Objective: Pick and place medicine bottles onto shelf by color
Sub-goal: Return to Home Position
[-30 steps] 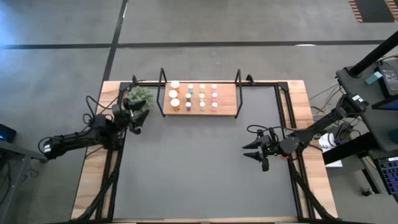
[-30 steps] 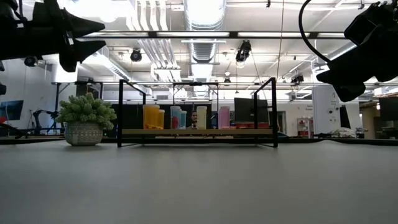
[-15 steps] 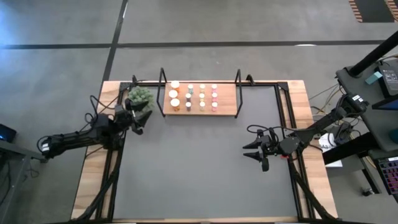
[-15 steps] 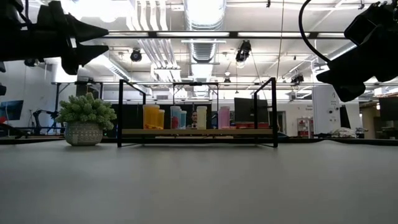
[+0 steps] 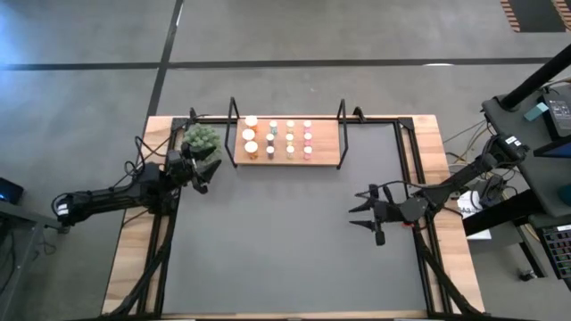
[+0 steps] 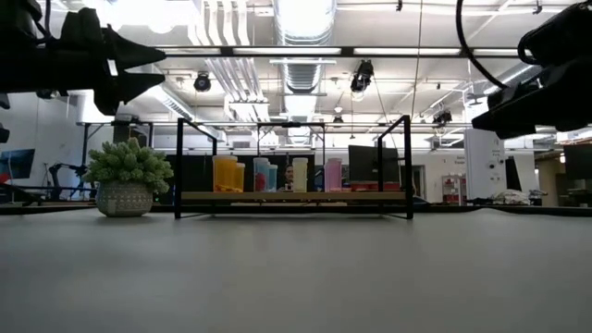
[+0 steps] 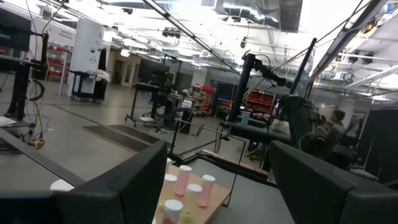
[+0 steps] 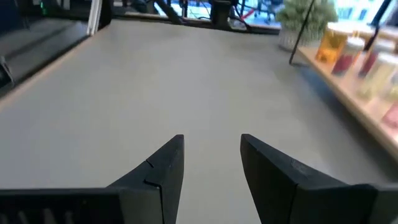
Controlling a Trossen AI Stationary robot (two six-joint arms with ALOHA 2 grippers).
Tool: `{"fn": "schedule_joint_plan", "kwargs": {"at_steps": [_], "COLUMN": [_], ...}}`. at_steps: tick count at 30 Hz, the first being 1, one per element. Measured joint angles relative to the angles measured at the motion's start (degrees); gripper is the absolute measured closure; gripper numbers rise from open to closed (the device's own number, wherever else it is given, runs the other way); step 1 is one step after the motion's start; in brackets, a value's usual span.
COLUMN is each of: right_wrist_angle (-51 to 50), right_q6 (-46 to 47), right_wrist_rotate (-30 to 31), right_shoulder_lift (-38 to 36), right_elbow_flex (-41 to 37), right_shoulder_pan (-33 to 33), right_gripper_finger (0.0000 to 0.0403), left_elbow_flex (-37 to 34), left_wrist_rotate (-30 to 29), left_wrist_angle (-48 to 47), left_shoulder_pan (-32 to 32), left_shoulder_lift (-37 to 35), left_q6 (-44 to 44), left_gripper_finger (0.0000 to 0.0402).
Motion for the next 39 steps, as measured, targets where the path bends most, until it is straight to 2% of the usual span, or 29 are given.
{"fn": "schedule_joint_plan", "kwargs": {"at_steps": [6, 10, 14, 23, 32, 39], "right_wrist_angle": [-0.4, -0.3, -0.3, -0.3, -0.3, -0.3], "right_q6": [-15.2, -27.2, -34.4, -34.9, -29.7, -25.5], "right_wrist_rotate": [0.1, 0.1, 0.1, 0.1, 0.0, 0.0], "right_shoulder_lift": [-5.0, -11.3, -18.1, -29.1, -31.6, -31.6], "right_elbow_flex": [0.0, 0.0, 0.0, 0.0, 0.0, 0.0], "right_shoulder_pan": [-0.3, -1.6, -2.5, -6.4, -12.1, -20.4], "right_gripper_finger": [0.0255, 0.0255, 0.0255, 0.0255, 0.0255, 0.0255], "left_elbow_flex": [0.0, 0.0, 0.0, 0.0, 0.0, 0.0], "left_wrist_rotate": [0.0, 0.0, 0.0, 0.0, 0.0, 0.0], "left_wrist_angle": [0.0, 0.0, 0.0, 0.0, 0.0, 0.0], "left_shoulder_pan": [0.0, 0.0, 0.0, 0.0, 0.0, 0.0], "left_shoulder_lift": [1.1, 1.7, 2.2, 2.9, 2.9, 3.1], "left_q6": [0.0, 0.0, 0.0, 0.0, 0.0, 0.0], "left_gripper_finger": [0.0134, 0.0134, 0.0134, 0.0134, 0.0134, 0.0134]}}
